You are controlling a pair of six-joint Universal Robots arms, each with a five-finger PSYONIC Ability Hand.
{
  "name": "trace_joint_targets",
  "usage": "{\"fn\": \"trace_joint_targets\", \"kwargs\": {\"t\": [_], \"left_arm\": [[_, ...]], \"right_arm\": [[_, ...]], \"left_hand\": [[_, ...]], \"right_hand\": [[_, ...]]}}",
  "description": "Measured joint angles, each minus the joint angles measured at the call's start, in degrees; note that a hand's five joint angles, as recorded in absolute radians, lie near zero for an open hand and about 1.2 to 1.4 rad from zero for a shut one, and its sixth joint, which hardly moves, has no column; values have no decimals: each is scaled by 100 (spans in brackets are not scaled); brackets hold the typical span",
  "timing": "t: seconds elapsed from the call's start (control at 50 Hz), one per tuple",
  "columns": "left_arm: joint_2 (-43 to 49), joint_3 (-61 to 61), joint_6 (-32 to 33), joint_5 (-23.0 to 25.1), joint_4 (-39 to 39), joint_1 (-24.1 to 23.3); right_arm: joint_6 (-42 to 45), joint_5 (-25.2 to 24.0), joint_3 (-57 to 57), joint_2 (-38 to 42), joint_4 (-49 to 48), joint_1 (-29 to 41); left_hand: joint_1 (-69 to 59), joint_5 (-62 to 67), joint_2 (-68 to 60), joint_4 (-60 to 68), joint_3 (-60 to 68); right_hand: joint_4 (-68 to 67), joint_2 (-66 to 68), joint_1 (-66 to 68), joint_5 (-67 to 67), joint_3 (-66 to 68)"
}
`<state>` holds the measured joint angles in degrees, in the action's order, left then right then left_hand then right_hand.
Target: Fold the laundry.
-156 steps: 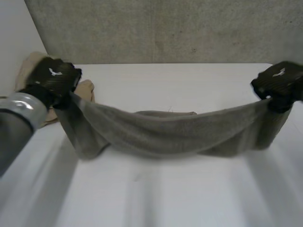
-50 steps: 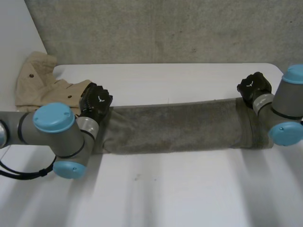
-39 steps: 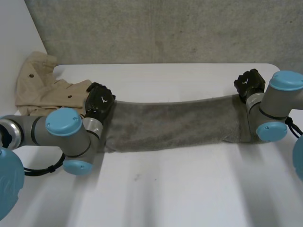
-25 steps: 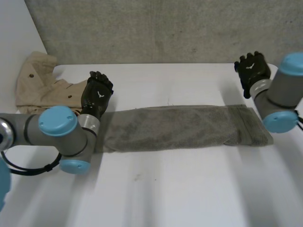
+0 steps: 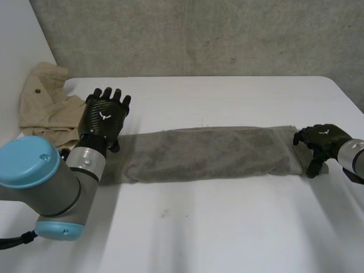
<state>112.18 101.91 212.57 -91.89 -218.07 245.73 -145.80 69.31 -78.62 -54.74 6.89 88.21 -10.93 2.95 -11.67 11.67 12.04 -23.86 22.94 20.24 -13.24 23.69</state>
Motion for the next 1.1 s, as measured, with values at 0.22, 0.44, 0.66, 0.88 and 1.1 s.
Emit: {"fn": "trace_joint_targets", "kwargs": {"t": [0.22,0.44,0.66,0.88,1.1], "left_arm": [[74,-20,53,-14,64,-27],[-21,30,49,-22,75,-48],[-213,125,33,-28,163,-45],[-403,130,14,-38,188,-45],[-606,118,-14,-41,193,-102]], "right_arm": [[68,77,24,479,-377,-59],[154,430,-62,93,-736,-670],[1518,710,28,-204,-800,-1499],[1621,475,200,-904,-1377,475],[1629,-808,88,-445,-1727,3324]], "left_hand": [[0,0,0,0,0],[0,0,0,0,0],[0,0,0,0,0],[0,0,0,0,0],[0,0,0,0,0]], "right_hand": [[-3934,4056,2960,-3816,3941],[-4418,4427,3529,-4252,4377],[-4418,4427,3529,-4309,4377],[-4419,4427,3573,-4325,4377],[-4423,4428,3573,-4357,4424]]}}
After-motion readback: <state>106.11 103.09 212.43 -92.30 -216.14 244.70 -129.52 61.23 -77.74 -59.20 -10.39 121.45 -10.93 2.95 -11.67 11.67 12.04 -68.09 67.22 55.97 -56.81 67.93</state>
